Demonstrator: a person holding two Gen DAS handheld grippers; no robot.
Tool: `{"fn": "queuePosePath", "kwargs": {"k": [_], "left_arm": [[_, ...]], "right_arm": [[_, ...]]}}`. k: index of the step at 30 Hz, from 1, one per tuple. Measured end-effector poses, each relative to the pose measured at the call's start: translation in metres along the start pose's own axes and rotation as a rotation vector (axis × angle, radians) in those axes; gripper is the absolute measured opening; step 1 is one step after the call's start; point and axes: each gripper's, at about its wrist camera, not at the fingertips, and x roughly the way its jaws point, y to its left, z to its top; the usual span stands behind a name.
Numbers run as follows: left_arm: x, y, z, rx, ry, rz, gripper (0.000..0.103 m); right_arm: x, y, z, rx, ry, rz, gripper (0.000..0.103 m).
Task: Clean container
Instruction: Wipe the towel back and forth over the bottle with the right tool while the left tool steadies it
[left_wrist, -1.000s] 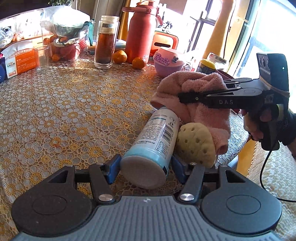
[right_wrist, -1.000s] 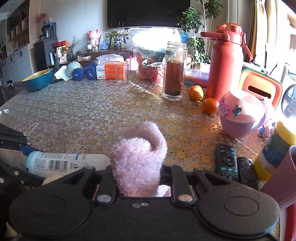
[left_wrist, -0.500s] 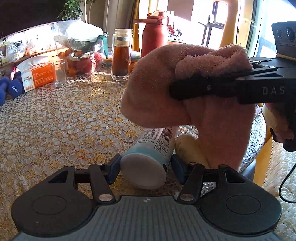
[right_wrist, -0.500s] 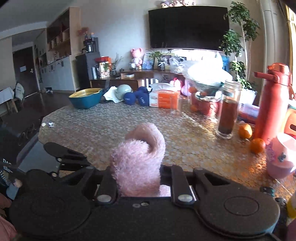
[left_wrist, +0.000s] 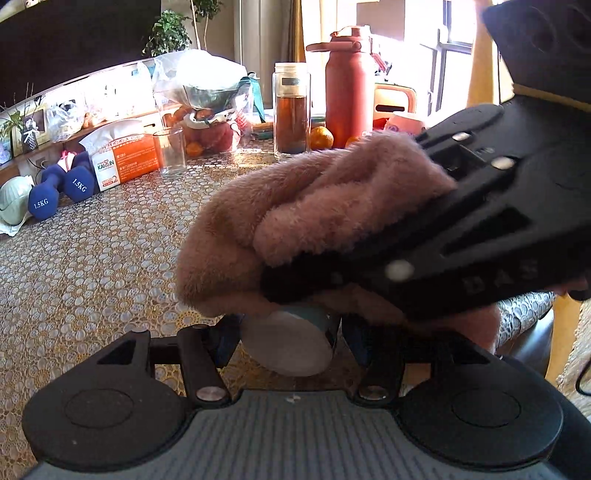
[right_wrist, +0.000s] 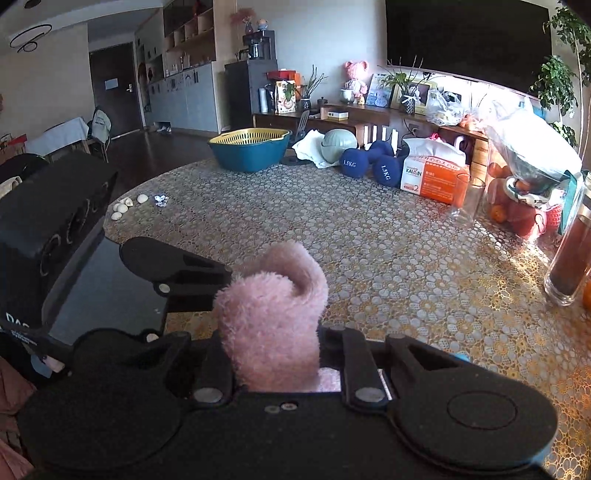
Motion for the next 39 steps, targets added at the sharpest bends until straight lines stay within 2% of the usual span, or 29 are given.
{"fn": "queuePosePath", "kwargs": {"k": [8,18,26,31,36,39], "left_arm": [[0.001,-0.001,-0.008,0.009,0.004,-0.003,0.058],[0.000,0.000,-0.010,0.003,-0.001,-0.008,0.058],[0.000,0.000,-0.009,0.008,-0.004,-0.005,0.059],[0.002,0.003,-0.008,-0.008,0.000,-0.011,0.058],[0.003,0.005,-0.007,-0.031,0.004,-0.020,0.058],[0.003,0.005,-0.007,-0.031,0.004,-0.020,0.058]], "right_arm": [[0.016,-0.027,-0.002,0.032,0.050,-0.081,0.018],[0.013,-0.064,-0.007,0.105,0.052,-0.183,0.018],[0.008,-0.087,-0.016,0.182,0.038,-0.224,0.018],[0.006,-0.075,-0.014,0.161,0.022,-0.302,0.018],[-0.010,-0.051,-0.009,0.100,-0.024,-0.264,0.017],[-0.019,-0.034,-0.002,0.060,-0.055,-0.208,0.017]]}}
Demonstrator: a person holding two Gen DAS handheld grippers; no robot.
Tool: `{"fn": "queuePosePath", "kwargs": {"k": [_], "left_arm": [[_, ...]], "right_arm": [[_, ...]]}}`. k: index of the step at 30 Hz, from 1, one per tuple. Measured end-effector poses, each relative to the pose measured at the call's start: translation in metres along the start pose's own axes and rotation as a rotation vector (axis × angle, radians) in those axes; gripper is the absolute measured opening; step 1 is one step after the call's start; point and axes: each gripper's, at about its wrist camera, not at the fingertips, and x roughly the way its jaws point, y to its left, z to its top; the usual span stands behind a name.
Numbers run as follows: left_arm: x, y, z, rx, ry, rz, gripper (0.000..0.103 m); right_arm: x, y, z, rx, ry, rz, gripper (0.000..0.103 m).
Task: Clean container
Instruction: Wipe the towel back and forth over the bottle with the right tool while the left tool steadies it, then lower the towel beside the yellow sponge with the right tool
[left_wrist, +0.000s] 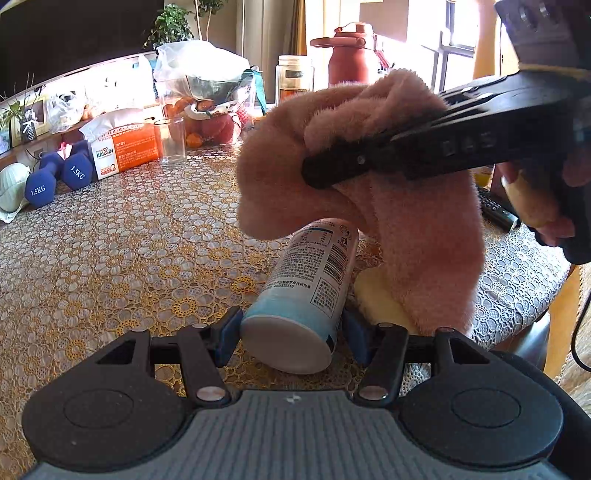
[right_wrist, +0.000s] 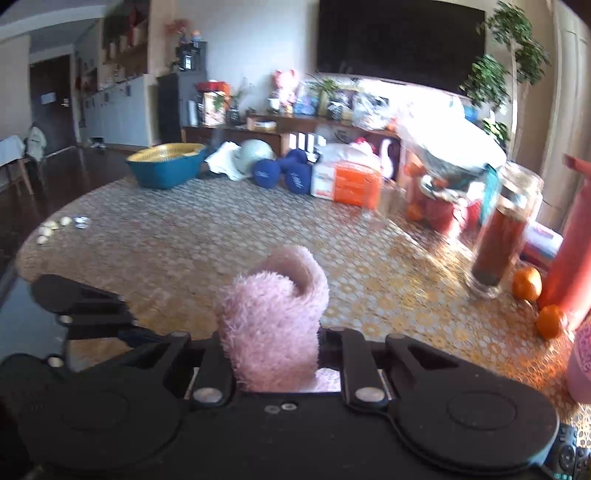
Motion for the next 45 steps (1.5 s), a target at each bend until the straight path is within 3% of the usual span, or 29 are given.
{"fn": "queuePosePath", "kwargs": {"k": [8,16,36,42,45], "left_arm": [[0.000,0.000,0.001,-0.004,0.000,-0.002,0.058],[0.000,0.001,0.001,-0.006,-0.001,-0.003,0.059],[0.007,0.005,-0.004,-0.014,0.046,0.014,0.056],[0.007,0.007,-0.004,-0.020,0.048,0.031,0.054],[0.008,0.011,-0.003,-0.032,0.053,0.031,0.054]], "right_arm": [[-0.006,0.036,0.003,-0.036,-0.012,0.183,0.017],[0.013,0.040,-0.014,-0.015,0.050,0.210,0.017],[0.023,-0.020,-0.017,0.070,0.059,-0.024,0.018],[0.026,-0.043,-0.023,0.212,0.041,-0.070,0.018],[0.028,-0.060,-0.031,0.351,0.026,-0.089,0.018]]}}
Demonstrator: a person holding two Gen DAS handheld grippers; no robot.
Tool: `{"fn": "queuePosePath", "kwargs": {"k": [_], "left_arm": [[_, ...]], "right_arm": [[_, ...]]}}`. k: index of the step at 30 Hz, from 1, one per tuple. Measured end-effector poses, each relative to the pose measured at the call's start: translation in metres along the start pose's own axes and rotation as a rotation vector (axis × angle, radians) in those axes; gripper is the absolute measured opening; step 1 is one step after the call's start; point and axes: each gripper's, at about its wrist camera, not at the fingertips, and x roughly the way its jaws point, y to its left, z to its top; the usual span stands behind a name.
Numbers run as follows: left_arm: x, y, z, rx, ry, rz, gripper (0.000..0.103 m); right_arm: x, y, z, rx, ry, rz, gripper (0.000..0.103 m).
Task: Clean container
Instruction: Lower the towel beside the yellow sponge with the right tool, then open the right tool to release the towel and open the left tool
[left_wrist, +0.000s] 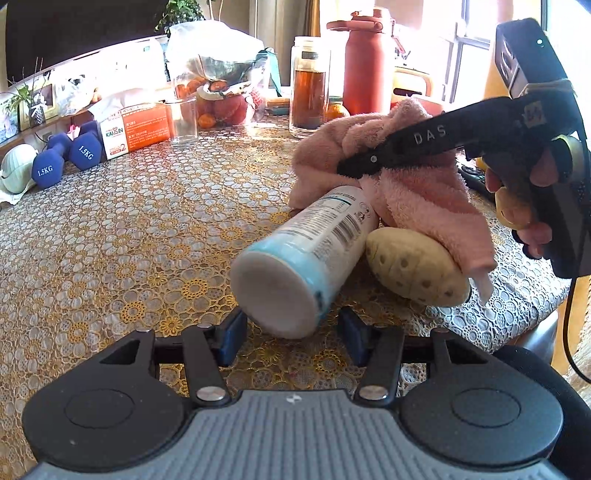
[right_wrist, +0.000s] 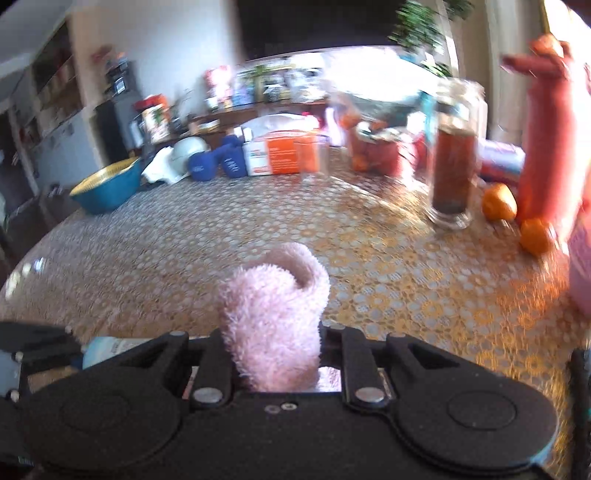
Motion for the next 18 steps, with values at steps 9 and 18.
{"fn": "queuePosePath", "kwargs": {"k": [9,18], "left_arm": [[-0.003,0.002,0.001,-0.022,0.009,0.005,0.054],[-0.008,0.004,-0.001,-0.040,0.013,0.014,0.057]], "right_arm": [[-0.006,-0.032,-0.006,0.172,-0.016,-0.106,0.019],[-0.018,-0.051,-0.023,0.199,0.001,-0.197,0.043]]}}
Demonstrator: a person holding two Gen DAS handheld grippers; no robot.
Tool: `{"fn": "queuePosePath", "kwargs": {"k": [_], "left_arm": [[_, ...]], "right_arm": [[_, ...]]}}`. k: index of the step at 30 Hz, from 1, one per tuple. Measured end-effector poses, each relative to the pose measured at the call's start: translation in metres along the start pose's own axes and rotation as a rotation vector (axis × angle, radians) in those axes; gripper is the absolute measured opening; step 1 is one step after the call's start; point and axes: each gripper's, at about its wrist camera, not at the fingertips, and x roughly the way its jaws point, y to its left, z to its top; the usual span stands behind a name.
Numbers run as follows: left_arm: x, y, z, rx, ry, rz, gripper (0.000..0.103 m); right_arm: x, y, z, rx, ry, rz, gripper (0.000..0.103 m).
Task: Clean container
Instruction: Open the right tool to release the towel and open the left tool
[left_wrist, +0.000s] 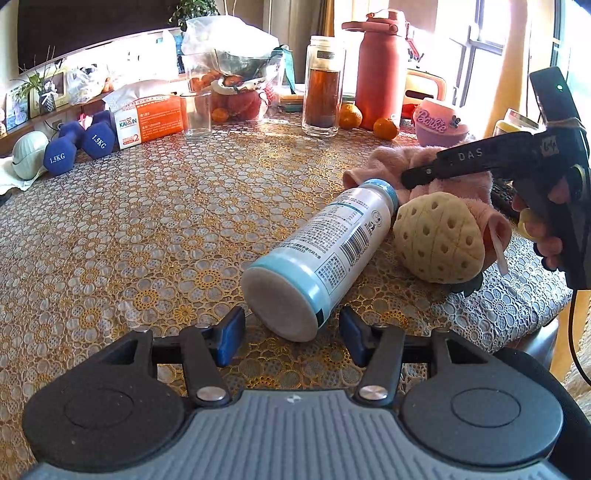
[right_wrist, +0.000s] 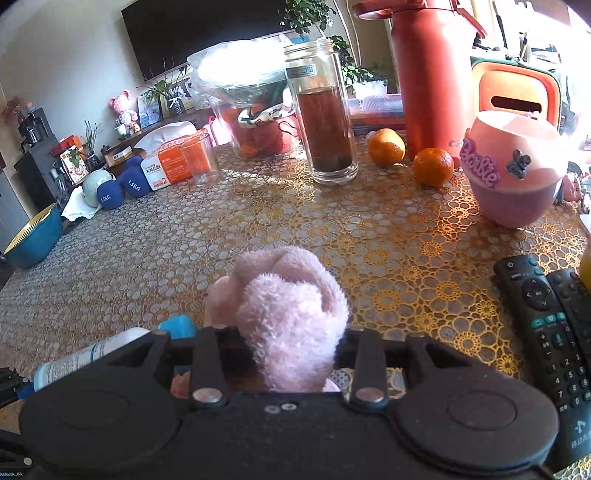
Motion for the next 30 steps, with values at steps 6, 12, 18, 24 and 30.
{"fn": "queuePosePath", "kwargs": {"k": [6,12,18,24,30], "left_arm": [[-0.009,0.005,-0.003,-0.036,-0.010,0.005,0.066],[-0.030,0.000,-0.001,-0.060,-0.060,0.012,0.075],[-0.051,-0.009,0.002,-0.067,-0.115,0.004,0.083],[-0.065,-0.014,0.000,-0.082,-0.152,-0.006,0.103],[-0.078,-0.021,-0.003,-0.071,-0.175,-0.022,0.103]], "right_arm": [[-0.019,0.001,-0.002,-0.048,-0.028,-0.027,0.055],[-0.051,0.012,-0.011,-0.132,-0.072,-0.055,0.057],[-0.089,0.031,-0.025,-0.176,-0.132,0.004,0.058],[-0.122,0.057,-0.044,-0.218,-0.179,0.080,0.061],[-0.145,0.074,-0.060,-0.189,-0.233,0.119,0.067]]}}
